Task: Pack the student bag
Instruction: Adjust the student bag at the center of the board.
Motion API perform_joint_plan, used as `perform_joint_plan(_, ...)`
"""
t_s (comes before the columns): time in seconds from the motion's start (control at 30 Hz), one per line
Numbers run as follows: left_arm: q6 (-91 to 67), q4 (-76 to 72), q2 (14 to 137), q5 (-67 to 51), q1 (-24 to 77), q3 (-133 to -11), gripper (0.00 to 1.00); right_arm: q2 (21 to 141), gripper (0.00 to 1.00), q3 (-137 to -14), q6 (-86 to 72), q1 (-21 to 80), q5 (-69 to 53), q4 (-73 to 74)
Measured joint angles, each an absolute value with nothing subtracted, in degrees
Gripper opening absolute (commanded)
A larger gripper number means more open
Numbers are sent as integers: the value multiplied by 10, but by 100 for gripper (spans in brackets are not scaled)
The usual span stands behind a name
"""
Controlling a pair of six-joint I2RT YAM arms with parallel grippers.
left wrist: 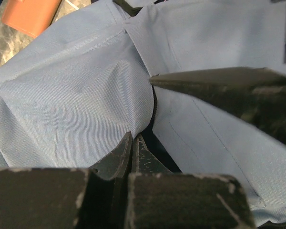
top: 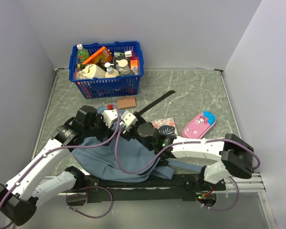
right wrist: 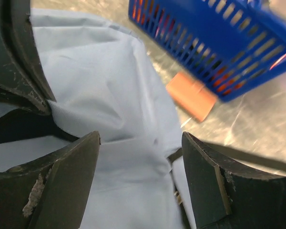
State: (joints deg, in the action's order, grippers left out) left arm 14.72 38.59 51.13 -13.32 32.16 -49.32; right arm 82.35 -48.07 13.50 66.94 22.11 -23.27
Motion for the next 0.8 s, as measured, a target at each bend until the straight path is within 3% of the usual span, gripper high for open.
perform_joint_plan(0.6,159,441,508,-205,314,-547,1,929,76,-448,262,723,277,-384)
perform_joint_plan(0.8,185,461,496,-232,312,-551,1,973,61,-443,353,753,348,-499)
